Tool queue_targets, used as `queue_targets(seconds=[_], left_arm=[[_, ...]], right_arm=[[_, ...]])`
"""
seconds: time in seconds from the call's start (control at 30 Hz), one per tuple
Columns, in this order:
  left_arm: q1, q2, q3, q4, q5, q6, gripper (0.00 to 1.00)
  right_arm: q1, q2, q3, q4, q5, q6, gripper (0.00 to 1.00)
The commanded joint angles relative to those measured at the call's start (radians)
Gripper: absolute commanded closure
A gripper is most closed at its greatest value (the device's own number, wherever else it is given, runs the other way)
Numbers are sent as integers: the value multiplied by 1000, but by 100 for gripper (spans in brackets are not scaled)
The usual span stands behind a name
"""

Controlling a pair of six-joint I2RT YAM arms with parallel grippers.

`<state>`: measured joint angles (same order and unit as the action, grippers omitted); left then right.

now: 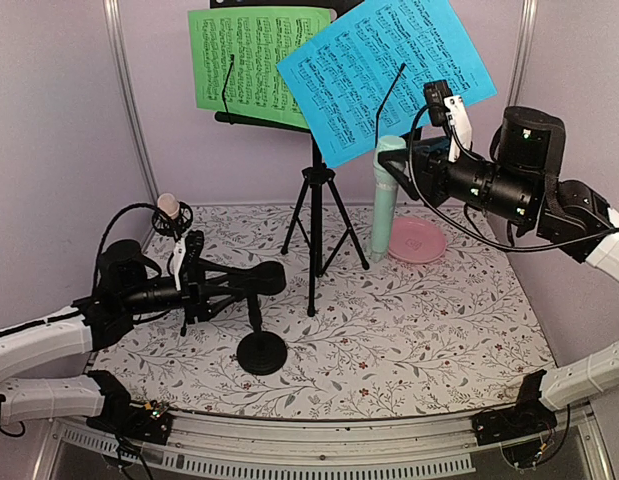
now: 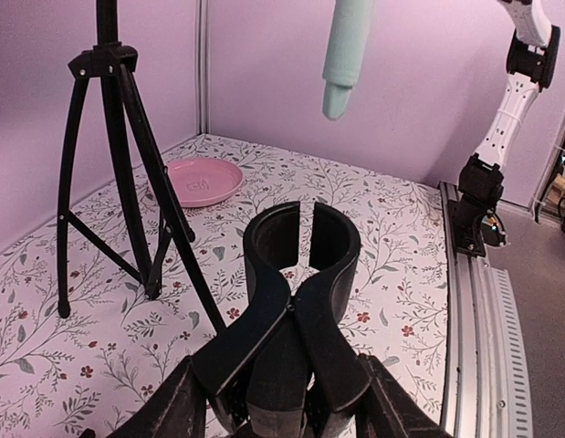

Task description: Pack up the instrument practice props

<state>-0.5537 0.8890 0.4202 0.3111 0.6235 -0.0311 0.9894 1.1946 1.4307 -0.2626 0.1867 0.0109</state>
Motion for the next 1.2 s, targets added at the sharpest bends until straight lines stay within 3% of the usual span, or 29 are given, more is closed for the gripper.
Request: queue_targets(seconds=[0.0, 0.3, 0.6, 1.17], left_arm=[[-66, 23, 20, 96, -62, -38, 100], [-229, 173, 59, 244, -175, -63, 100], [-356, 344, 145, 335, -178, -68, 100], [-455, 492, 248, 379, -213, -55, 100]], right_arm=[[-74, -64, -93, -172, 19, 166, 56], [-319, -105, -209, -296, -228, 338, 57], [-435, 71, -270, -435, -447, 354, 56], [-489, 324, -412, -335, -481, 388, 56]])
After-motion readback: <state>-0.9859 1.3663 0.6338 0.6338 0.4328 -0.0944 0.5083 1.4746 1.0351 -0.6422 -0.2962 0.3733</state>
